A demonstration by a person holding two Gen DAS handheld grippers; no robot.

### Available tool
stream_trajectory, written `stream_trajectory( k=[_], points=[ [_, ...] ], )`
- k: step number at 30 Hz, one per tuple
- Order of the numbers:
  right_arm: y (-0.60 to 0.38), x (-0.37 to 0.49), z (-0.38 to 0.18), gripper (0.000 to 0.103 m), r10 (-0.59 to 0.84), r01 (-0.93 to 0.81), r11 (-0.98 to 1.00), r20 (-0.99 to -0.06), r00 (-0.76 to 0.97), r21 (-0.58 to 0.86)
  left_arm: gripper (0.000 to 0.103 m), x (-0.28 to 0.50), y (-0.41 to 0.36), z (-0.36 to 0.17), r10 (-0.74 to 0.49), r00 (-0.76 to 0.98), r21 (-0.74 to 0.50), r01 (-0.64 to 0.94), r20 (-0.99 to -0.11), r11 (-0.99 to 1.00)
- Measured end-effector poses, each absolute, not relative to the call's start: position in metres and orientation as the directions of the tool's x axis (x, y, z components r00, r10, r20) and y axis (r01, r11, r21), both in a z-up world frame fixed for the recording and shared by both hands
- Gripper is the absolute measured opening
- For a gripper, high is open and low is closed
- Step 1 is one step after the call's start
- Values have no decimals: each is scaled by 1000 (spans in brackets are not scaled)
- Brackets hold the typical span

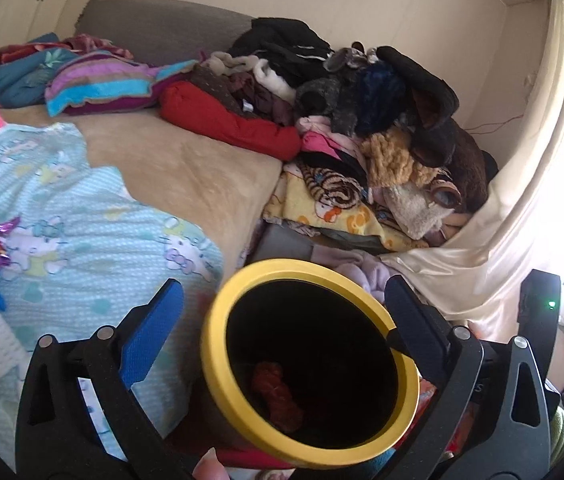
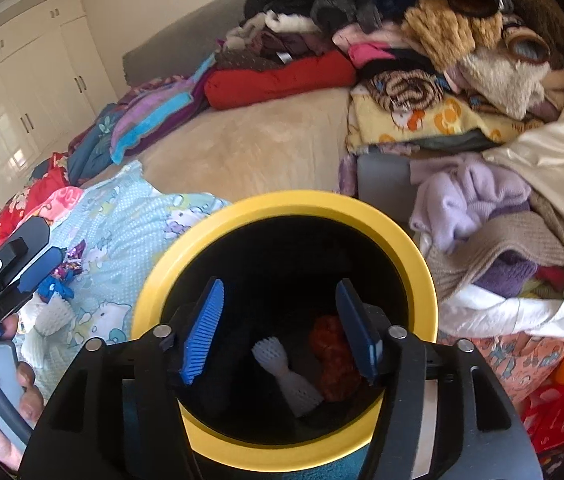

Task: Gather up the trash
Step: 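Carry both items over the yellow-rimmed bin and open both tools to drop them, then move both tools back over the remaining trash on the blanket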

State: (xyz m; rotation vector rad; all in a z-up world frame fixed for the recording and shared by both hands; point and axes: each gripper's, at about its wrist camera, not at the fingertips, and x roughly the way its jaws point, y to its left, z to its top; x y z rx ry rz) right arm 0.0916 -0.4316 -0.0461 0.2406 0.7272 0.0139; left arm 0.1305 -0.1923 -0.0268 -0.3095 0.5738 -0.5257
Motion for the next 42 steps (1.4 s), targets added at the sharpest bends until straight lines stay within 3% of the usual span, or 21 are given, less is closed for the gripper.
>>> stream_trajectory(
  k=[11, 25, 42],
  points=[
    [-391, 78, -21, 72, 121, -46, 988, -571, 812, 144, 92, 111, -158, -13, -465, 780, -360, 328, -418, 873],
    [-338, 70, -6, 73, 186, -176, 982, -525, 830, 71, 92, 101, -102, 0, -350, 855, -364, 209, -382, 907],
    [-273, 75, -2, 73, 297, -255, 955, -509, 808, 152, 92, 86, -33, 1, -217, 903, -352, 79, -371, 933]
  ],
)
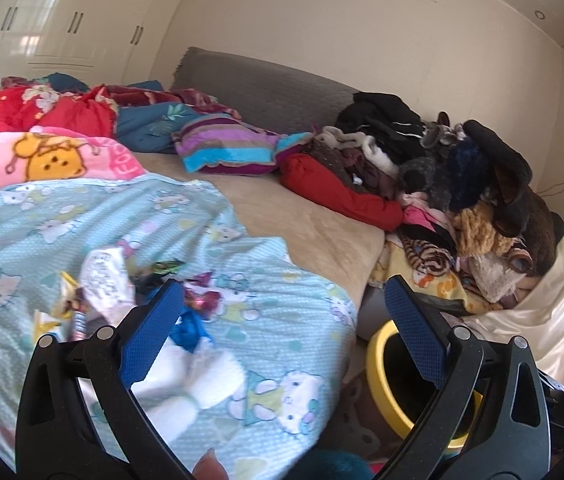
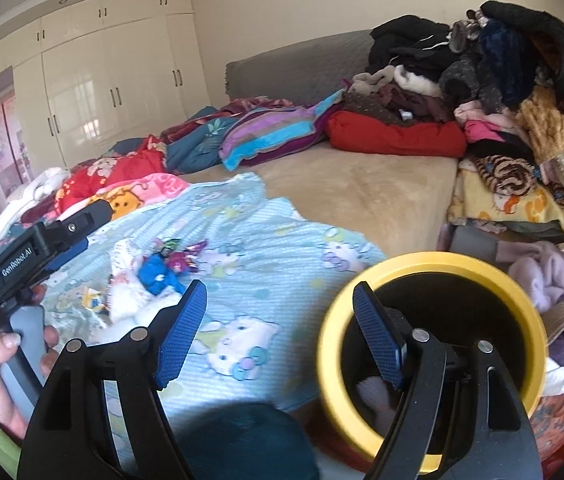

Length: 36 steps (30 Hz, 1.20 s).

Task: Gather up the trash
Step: 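Move both tools back over the remaining trash on the blanket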

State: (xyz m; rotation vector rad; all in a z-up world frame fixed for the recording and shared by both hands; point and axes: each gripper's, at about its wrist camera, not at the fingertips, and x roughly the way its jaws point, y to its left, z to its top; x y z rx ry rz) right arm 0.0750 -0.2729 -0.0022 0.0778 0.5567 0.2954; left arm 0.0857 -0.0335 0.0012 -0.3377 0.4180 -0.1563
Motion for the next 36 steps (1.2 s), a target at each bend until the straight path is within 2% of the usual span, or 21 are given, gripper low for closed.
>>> stream_trajectory(
  k=[13, 28, 32, 36],
  points=[
    [-199, 82, -12, 73, 355, -369, 925, -540, 763, 86, 92, 77, 26, -8, -118, 912, -373, -40, -392, 927],
    [-163, 118, -38, 73, 397, -372, 911, -631, 666, 179, 92, 75, 73, -27, -102, 873, -379, -100, -477, 920],
    [-154, 127, -44, 73, 392, -370, 912, -644, 657, 178, 85, 75, 79, -36, -127, 856, -394, -95, -502, 914],
    [-144, 139, -53, 73, 403, -370, 907, -664, 630, 201, 74, 76, 85, -42, -160, 834, -405, -81, -528, 910]
  ],
)
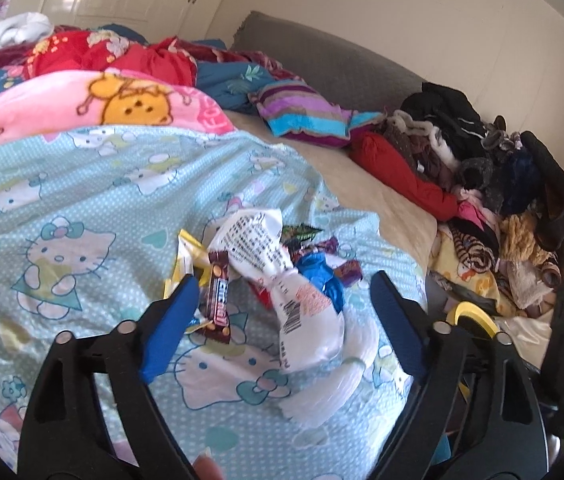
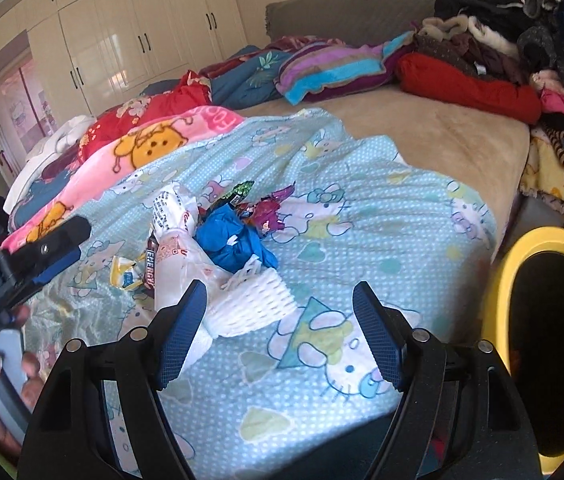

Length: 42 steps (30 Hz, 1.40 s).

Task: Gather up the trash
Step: 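Move both tools back over the remaining trash on the blanket, then grasp the white printed bag with the left tool while the right tool grasps a foam net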

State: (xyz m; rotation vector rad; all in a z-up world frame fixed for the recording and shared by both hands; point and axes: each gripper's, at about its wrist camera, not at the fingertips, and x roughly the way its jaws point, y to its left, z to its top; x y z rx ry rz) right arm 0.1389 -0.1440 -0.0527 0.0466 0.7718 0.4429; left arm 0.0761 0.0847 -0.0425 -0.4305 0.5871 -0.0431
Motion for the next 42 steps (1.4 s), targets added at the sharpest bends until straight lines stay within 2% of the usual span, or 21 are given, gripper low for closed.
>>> stream_trajectory(
  k=[4, 8, 13, 18, 24, 31, 42],
  points=[
    [-137, 152, -64, 73, 426, -353, 900, -688, 587, 256, 64, 78, 88, -50, -215, 808, -433, -54, -548, 900],
    [-130, 163, -80, 72, 428, -336, 900, -718, 549, 280, 64, 83, 89, -57, -256, 789, -470, -47, -559, 881],
    [-130, 174, -99, 54, 476, -323, 877, -737, 481, 355, 61, 100, 87, -69, -327, 747, -536, -47, -579, 843],
    [-128, 175, -113, 28, 522, -345, 849, -742, 421, 401, 57, 117, 77, -83, -365, 702, -556, -52, -611, 830],
    [-131, 169, -117, 9, 548, -361, 831, -734, 402, 422, 48, 130, 68, -98, -397, 655, -575, -71, -643, 815],
    [-137, 164, -112, 7, 554, -363, 829, -714, 429, 425, 28, 128, 59, -100, -390, 653, -559, -62, -649, 827],
    [-149, 151, -91, 7, 557, -378, 830, -665, 498, 411, 23, 103, 60, -66, -339, 745, -504, 5, -574, 864]
  ],
)
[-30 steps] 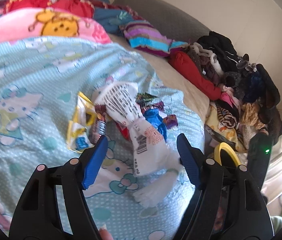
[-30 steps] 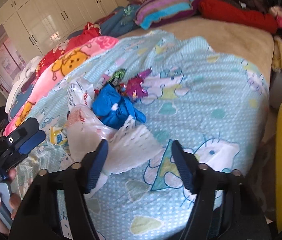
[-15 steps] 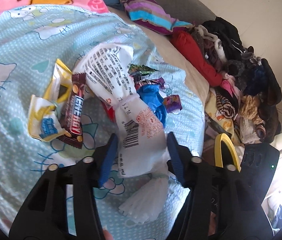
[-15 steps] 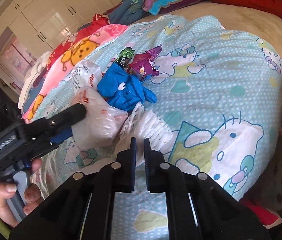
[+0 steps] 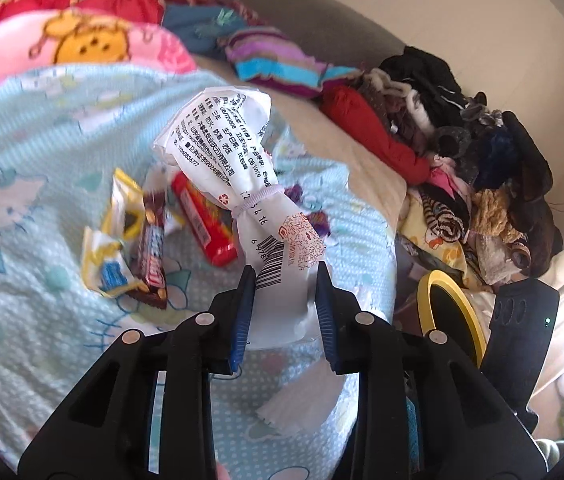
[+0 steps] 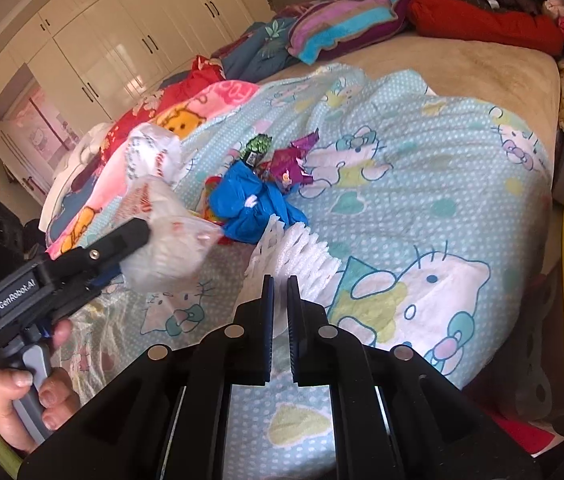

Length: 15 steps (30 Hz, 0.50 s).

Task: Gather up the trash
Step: 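Grasp the white printed bag with the left tool while the right tool grasps a foam net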

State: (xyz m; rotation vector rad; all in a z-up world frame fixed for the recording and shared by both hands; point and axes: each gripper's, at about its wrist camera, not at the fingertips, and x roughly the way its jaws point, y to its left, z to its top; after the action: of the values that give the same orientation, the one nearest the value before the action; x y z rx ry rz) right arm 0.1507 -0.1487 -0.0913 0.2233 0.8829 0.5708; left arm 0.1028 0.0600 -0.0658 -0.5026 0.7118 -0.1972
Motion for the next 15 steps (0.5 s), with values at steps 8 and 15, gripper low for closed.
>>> stream_trajectory(
  k=[8, 15],
  points=[
    [-153, 144, -75, 7, 580, -399, 814, -627, 520, 422, 23, 91, 59, -44, -306, 782, -461, 26, -544, 887],
    [-158, 136, -55, 7, 572, -424, 819, -603, 556, 386, 23, 85, 51, -33, -310, 796, -449, 54, -520, 892]
  ],
)
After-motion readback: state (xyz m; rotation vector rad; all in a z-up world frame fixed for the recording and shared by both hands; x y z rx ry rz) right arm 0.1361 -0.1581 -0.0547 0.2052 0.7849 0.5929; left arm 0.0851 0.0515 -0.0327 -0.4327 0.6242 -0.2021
